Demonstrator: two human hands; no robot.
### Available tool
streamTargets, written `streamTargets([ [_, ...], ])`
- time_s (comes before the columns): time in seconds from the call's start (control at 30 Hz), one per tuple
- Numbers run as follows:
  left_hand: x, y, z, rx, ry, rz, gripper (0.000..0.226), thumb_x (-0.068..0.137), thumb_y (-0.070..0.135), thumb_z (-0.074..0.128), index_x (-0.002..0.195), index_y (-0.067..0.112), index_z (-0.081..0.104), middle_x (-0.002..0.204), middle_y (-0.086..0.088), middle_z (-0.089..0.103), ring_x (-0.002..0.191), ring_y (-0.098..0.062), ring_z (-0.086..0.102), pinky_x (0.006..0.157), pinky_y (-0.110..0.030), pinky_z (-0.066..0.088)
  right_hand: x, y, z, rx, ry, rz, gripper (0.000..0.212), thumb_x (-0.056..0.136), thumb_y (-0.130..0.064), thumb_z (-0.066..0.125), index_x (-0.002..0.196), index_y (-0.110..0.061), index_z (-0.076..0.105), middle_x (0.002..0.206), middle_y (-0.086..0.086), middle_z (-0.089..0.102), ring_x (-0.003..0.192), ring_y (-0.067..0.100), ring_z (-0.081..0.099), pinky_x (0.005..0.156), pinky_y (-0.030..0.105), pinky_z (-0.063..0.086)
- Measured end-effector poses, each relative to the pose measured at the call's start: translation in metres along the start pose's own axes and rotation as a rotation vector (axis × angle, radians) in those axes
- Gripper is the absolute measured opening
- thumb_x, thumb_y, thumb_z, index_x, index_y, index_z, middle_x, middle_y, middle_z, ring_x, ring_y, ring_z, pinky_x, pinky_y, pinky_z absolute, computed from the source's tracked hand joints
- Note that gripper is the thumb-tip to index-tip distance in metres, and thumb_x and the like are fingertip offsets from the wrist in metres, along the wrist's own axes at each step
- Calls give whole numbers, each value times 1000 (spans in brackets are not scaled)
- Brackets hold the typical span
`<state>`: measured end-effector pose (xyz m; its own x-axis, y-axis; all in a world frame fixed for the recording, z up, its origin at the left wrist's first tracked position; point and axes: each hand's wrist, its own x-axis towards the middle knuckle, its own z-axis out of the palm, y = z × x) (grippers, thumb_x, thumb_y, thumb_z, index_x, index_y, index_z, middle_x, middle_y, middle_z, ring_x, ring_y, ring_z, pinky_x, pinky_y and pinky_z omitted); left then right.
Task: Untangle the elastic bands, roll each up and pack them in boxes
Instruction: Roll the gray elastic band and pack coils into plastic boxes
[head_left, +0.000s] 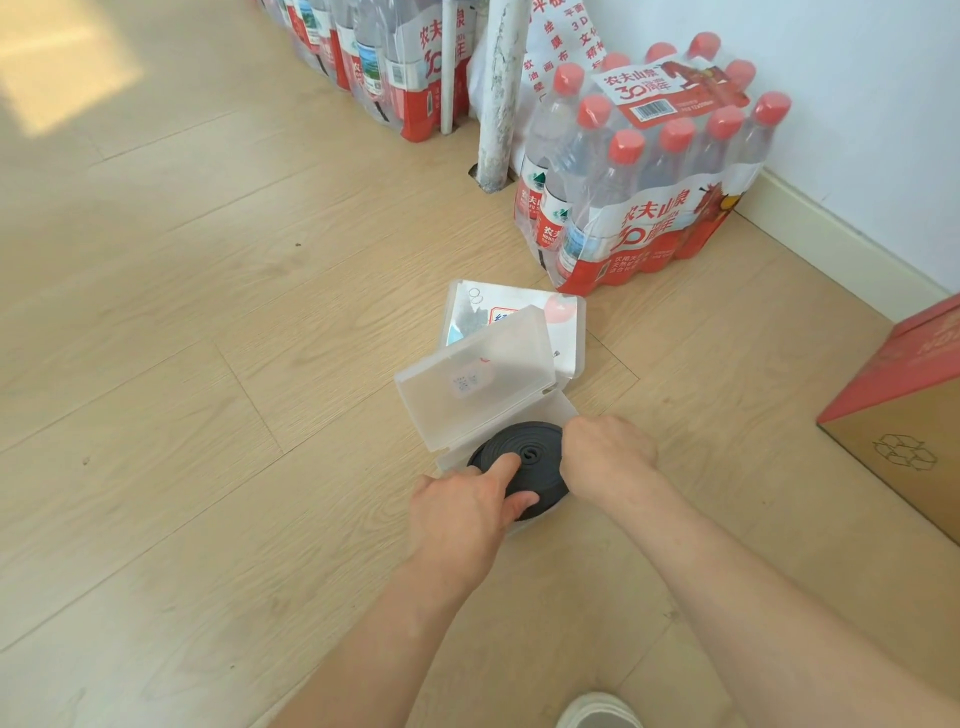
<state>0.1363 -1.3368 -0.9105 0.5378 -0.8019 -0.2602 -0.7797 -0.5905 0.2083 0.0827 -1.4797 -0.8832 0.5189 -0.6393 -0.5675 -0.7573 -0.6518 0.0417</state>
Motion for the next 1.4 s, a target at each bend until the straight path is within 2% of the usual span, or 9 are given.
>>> streamTargets([
  [0.23, 2, 1, 0, 0, -20, -16, 42, 93, 62, 30, 119, 32, 44, 94, 1, 64, 88, -25, 62, 68, -31, 29, 2, 14, 18, 34, 181, -109, 22, 98, -24, 47, 109, -14, 64, 121, 5, 39, 117, 24, 31, 86, 30, 44],
  [0.43, 1, 4, 0, -1, -4, -32, 42, 92, 62, 28, 118, 33, 44, 93, 2, 63, 85, -22, 63, 67, -30, 31, 2, 31, 31, 393, 317, -165, 28, 96, -28, 54, 114, -11, 68, 113, -1, 50, 95, 19, 57, 82, 32, 48],
  [0.53, 0, 7, -1, -8, 2, -48, 42, 92, 63, 27, 117, 35, 43, 92, 3, 61, 82, -22, 62, 66, -31, 32, -2, 34, 30, 454, 332, -172, 36, 95, -34, 55, 121, -12, 66, 115, -4, 53, 97, 15, 59, 84, 27, 44],
  [0.7, -2, 16, 2, -36, -13, -92, 38, 94, 62, 24, 122, 38, 33, 102, 4, 54, 88, -22, 61, 70, -34, 31, -10, 41, 30, 542, 194, -274, 65, 80, -60, 63, 133, -24, 51, 118, -11, 35, 113, 9, 45, 91, 25, 39],
  [0.87, 0, 22, 1, -13, -31, -168, 44, 90, 67, 30, 125, 42, 34, 111, 4, 51, 109, -23, 44, 78, -38, 29, -7, 50, 28, 541, 34, -369, 96, 59, -61, 81, 142, -34, 41, 122, -7, 27, 121, 11, 33, 105, 25, 33],
  [1.13, 11, 2, -25, -171, -226, -124, 39, 91, 48, 47, 129, 40, 47, 123, 4, 47, 120, -21, 34, 89, -40, 33, -9, 46, 42, 534, 167, -297, 66, 66, -54, 80, 125, -33, 62, 115, -12, 30, 107, 6, 41, 92, 24, 41],
  [1.2, 10, -2, -34, -176, -142, -82, 37, 92, 33, 50, 129, 35, 51, 124, 2, 50, 117, -23, 38, 92, -39, 39, -11, 44, 43, 509, 173, -292, 63, 71, -52, 78, 127, -32, 61, 116, -12, 30, 113, 7, 41, 93, 24, 41],
  [1.33, 9, -12, -52, -188, 446, -49, 64, 73, 9, 70, 132, 23, 49, 128, -11, 48, 111, -34, 45, 89, -41, 44, -15, 42, 44, 488, 187, -271, 59, 77, -50, 73, 130, -30, 59, 125, -10, 32, 119, 10, 41, 99, 29, 42],
  [1.4, 18, -21, -61, -182, 430, -129, 86, 73, 18, 74, 145, 23, 28, 147, -13, 32, 128, -36, 33, 104, -46, 34, -16, 42, 44, 497, 192, -263, 58, 78, -48, 74, 130, -28, 59, 127, -9, 34, 119, 10, 42, 99, 28, 42],
])
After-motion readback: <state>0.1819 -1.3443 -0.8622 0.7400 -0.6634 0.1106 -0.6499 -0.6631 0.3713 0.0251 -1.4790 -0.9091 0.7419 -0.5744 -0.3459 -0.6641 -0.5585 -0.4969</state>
